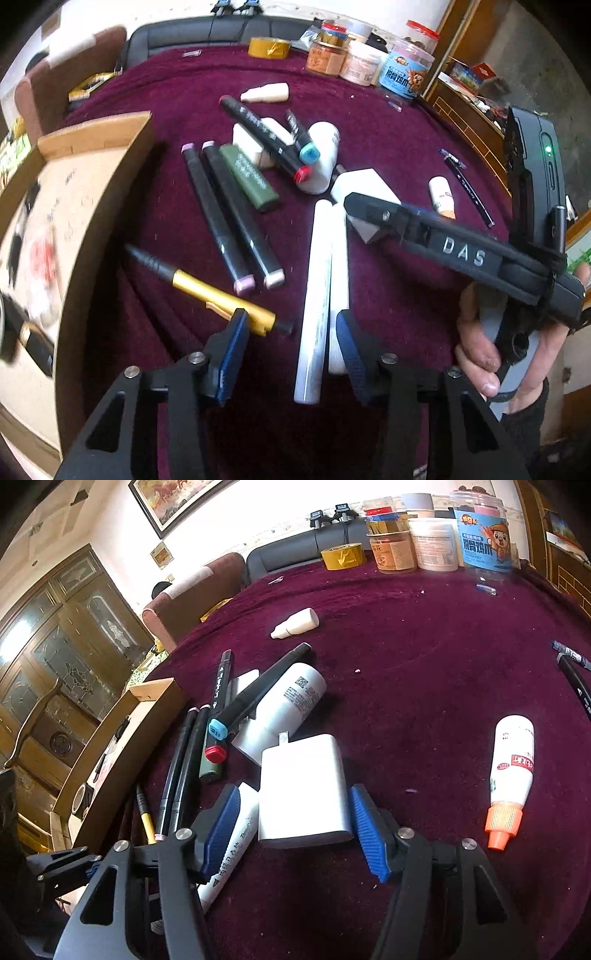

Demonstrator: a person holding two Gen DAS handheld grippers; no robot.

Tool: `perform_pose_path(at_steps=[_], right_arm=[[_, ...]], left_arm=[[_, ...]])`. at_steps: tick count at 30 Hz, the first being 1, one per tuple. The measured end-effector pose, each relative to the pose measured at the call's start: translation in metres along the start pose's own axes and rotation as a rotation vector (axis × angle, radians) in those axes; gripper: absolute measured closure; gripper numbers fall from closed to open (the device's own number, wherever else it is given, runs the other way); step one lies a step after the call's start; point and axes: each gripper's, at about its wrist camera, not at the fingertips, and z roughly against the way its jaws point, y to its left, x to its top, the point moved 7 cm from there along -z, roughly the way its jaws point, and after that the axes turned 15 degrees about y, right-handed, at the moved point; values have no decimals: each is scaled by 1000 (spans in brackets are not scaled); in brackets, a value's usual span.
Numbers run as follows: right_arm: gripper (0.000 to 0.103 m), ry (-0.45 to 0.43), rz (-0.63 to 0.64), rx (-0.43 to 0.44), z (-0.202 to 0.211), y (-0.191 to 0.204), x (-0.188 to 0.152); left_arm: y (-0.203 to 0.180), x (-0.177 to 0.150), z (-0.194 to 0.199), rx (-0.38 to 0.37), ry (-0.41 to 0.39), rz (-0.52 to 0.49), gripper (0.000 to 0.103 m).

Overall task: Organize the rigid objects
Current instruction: 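Grasp the white charger with the right tool while the left tool grasps the white marker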

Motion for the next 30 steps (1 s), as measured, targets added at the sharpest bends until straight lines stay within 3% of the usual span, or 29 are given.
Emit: perform_pose_path(at_steps=[3,9,15,16,17,24,30], right_arm=[[42,0,0,1,0,0,0],[42,0,-2,3,0,0,0],[42,0,-2,4,0,0,0],[42,0,-2,4,0,0,0],[42,-1,-2,4,0,0,0],[42,0,-2,4,0,-1,0],[42,-1,-5,3,-1,0,0]], left_arm=[[-6,4,-3,19,19,-37,75],[-14,16,-6,55,25,-92,76],[-32,25,-14,188,32,-217,76],[-33,25,-15,196,30,-225,77],[-34,25,-17,194,39,-233,89],[-37,5,-11,213,8,-238,89],[-40,14,-20,243,-6,-248,88]])
